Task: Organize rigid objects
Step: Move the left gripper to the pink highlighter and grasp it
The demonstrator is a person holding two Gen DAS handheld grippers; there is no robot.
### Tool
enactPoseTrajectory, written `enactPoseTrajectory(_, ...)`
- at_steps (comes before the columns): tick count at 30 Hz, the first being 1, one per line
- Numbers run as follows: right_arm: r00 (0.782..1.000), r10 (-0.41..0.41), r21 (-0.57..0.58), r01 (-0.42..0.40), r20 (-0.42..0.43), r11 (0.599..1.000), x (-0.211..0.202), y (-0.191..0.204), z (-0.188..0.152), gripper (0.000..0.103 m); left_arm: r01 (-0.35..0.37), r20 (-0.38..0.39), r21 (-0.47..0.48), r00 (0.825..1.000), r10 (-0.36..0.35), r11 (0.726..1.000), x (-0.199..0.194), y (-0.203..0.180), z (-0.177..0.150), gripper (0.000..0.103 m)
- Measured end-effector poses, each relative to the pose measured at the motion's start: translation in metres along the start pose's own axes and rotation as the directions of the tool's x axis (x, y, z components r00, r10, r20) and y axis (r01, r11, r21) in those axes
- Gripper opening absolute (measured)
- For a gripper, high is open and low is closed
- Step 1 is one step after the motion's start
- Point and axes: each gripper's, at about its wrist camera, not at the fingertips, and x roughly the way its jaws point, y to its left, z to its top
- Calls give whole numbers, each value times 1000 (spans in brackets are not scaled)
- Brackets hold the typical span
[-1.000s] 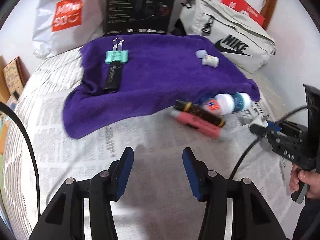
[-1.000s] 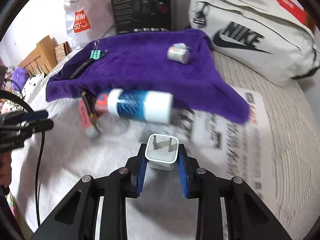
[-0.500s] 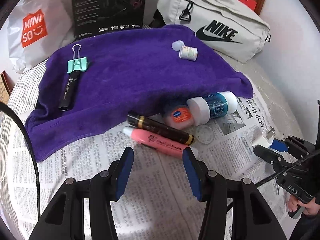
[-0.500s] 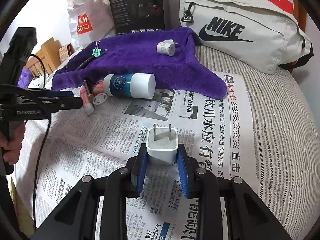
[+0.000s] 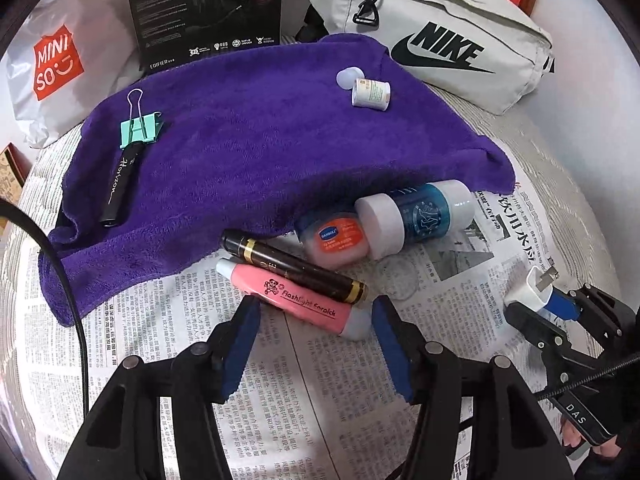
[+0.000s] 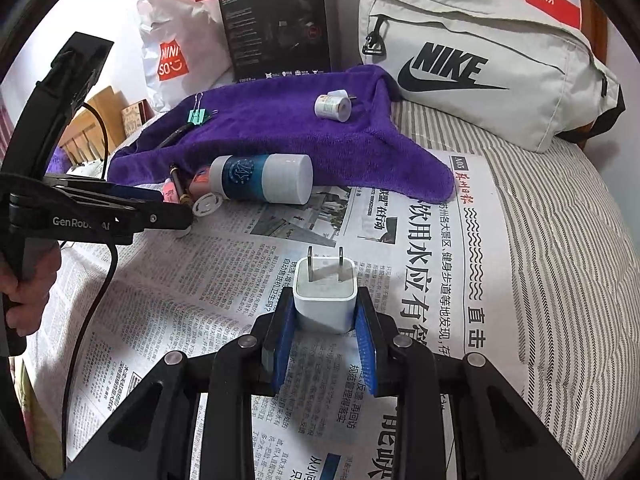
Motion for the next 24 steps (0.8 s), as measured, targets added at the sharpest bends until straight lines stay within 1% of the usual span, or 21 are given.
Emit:
enactPoseTrajectory(2,1000,2,1,-2,0,1000,0,0,0,30,3,-3,2,1000,-3,1000,1,1,-2,56)
enactPoseTrajectory(6,1000,1,0,-1,0,1000,0,0,0,30,-30,-2,-13,1000,30,999,-3,14,-13,56)
enactPoseTrajectory(7,1000,0,0,0,1,1000,-1,0,-1,30,-31,-3,-17,1000,31,999,-5,19,-17,58)
enactPoseTrajectory(13,1000,-2,-2,2,1,1000,0,0,-1,30,-39,-5,-20,999,39,999,-11,30,-25,59)
enactPoseTrajectory(16,1000,0,-2,0,0,1000,0,0,-1,30,-74,-9,-19,997,74,997,-8,26,-25,59)
enactPoseTrajectory(19,1000,2,-7,-2,0,1000,-1,1,0,30,-110,-8,6,994,110,994,-10,23,-31,59)
enactPoseTrajectory(24,1000,0,-11,0,0,1000,-1,1,0,30,-128,-15,-30,992,128,991,-20,42,-43,58)
